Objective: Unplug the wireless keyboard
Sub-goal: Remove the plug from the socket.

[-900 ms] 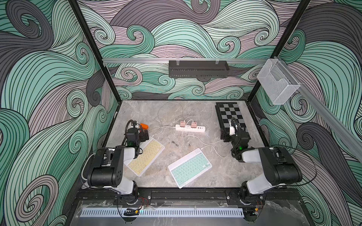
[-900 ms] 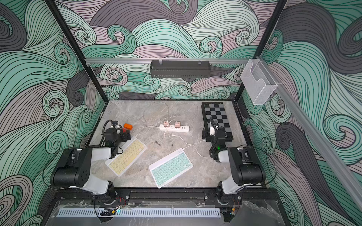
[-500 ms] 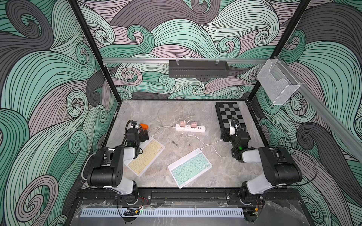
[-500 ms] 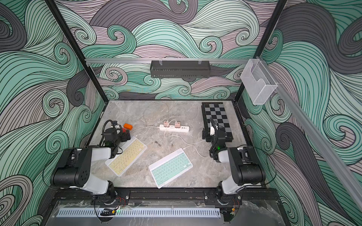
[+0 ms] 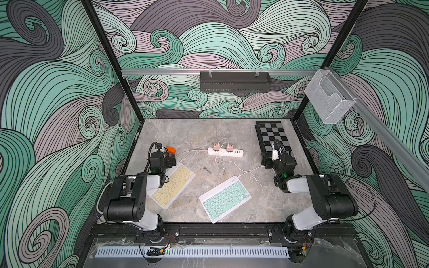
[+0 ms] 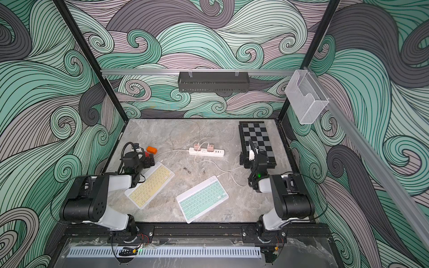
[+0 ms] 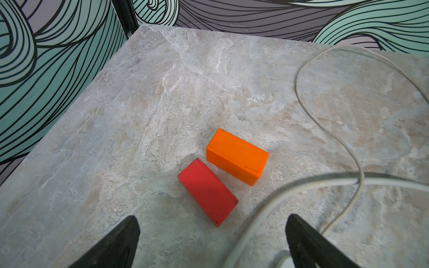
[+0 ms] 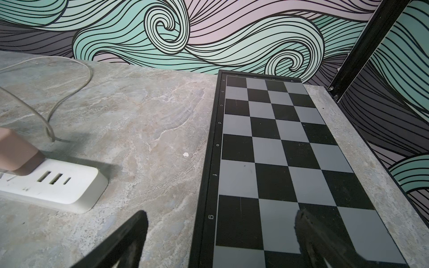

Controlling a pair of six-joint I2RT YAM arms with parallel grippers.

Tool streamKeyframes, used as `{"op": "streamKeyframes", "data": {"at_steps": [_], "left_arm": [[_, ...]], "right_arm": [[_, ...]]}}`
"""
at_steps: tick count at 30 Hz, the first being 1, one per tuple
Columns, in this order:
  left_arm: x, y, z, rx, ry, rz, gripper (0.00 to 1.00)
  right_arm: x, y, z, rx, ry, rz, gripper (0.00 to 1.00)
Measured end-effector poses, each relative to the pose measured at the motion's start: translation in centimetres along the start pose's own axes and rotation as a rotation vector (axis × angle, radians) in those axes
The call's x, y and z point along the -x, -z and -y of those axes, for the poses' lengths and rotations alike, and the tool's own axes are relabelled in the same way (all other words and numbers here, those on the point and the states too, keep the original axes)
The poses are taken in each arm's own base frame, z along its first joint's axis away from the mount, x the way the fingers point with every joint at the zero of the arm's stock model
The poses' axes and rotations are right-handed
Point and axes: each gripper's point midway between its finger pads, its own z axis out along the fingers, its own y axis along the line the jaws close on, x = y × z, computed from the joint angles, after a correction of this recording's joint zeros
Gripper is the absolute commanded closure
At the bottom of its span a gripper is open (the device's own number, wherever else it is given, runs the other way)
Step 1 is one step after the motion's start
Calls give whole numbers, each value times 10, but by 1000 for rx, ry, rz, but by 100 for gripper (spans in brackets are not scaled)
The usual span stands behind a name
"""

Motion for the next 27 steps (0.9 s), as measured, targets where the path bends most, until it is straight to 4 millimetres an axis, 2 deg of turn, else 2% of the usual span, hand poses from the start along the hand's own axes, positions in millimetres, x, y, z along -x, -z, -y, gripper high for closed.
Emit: {"op": "streamKeyframes", "data": {"at_steps": [6, 10, 14, 16, 18, 19, 22, 24, 27], "left_arm": [[4, 6, -3, 15, -3, -1, 2], [36, 31, -11, 69, 27, 76, 1], [76, 56, -14, 92, 100, 137, 1], [96, 67, -13, 82, 145, 148, 2], [115, 77, -7, 45, 188, 148, 2], [122, 80, -2, 19, 207, 142, 1], [135, 86, 21, -99, 250, 93, 3], [131, 85, 39, -170, 262, 29, 6], [113, 76, 64, -258, 271, -128, 10]], "right_arm": [[1, 0, 2, 5, -10, 4, 1], [9, 9, -3, 11, -1, 18, 1], [48, 28, -7, 4, -12, 65, 2], [72, 33, -9, 17, -59, 76, 6], [99, 39, -15, 58, -109, 89, 6], [107, 42, -18, 76, -123, 97, 10], [115, 41, -39, 144, -143, 35, 25], [115, 33, -55, 201, -128, -53, 27], [118, 19, -75, 279, -80, -157, 29]]}}
